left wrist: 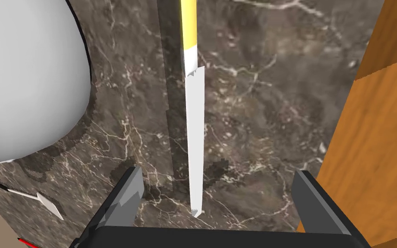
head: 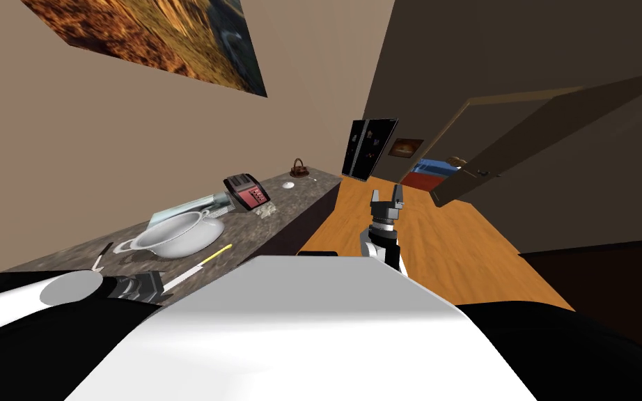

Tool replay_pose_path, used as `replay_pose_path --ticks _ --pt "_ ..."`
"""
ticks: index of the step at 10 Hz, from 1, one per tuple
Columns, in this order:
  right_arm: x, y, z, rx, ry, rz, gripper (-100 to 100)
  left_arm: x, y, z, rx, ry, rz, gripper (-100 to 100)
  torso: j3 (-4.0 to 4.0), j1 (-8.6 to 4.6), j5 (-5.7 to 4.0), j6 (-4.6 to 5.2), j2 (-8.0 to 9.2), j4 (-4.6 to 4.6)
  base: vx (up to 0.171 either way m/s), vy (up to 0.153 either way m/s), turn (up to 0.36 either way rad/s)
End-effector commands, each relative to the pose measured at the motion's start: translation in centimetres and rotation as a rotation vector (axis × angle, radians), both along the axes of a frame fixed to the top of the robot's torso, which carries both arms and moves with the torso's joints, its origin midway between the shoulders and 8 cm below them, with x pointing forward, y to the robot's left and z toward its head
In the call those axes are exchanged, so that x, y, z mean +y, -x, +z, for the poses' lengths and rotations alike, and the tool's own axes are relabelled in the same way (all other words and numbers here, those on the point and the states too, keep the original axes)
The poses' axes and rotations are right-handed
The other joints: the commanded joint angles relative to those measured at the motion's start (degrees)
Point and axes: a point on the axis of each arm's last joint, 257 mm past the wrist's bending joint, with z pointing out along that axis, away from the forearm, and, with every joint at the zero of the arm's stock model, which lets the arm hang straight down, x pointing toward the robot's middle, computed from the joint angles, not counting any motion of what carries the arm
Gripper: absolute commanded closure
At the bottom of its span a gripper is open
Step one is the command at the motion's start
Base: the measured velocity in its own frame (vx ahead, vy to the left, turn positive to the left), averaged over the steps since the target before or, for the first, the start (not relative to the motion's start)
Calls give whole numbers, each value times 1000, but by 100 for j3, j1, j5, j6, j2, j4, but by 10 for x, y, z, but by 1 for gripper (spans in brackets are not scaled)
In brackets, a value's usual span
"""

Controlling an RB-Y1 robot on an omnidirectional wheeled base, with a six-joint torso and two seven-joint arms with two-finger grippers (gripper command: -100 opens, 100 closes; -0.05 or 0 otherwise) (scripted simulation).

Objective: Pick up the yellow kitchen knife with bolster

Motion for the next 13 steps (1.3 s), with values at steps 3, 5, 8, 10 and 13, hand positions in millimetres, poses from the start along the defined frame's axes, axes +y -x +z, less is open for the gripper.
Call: replay_pose_path --ticks 3,5,8,10,13 --pt "0 0 0 0 0 0 0 -8 7 -11 39 51 15 -100 -1 -2 0 -1 -2 0 5 94 -75" --pt "0 0 0 0 0 0 0 -5 8 -22 37 49 21 -100 1 -41 -8 -3 0 0 -3 5 -13" --pt "0 0 0 0 0 0 0 -4 9 -23 37 49 22 100 3 -52 -12 -3 4 1 -7 -5 -8" --pt "0 0 0 0 0 0 0 -4 9 -23 37 49 23 100 1 -51 -12 -3 1 1 0 0 0" --pt "0 0 0 0 0 0 0 -4 9 -23 37 49 23 0 1 -51 -12 -3 1 1 0 0 0"
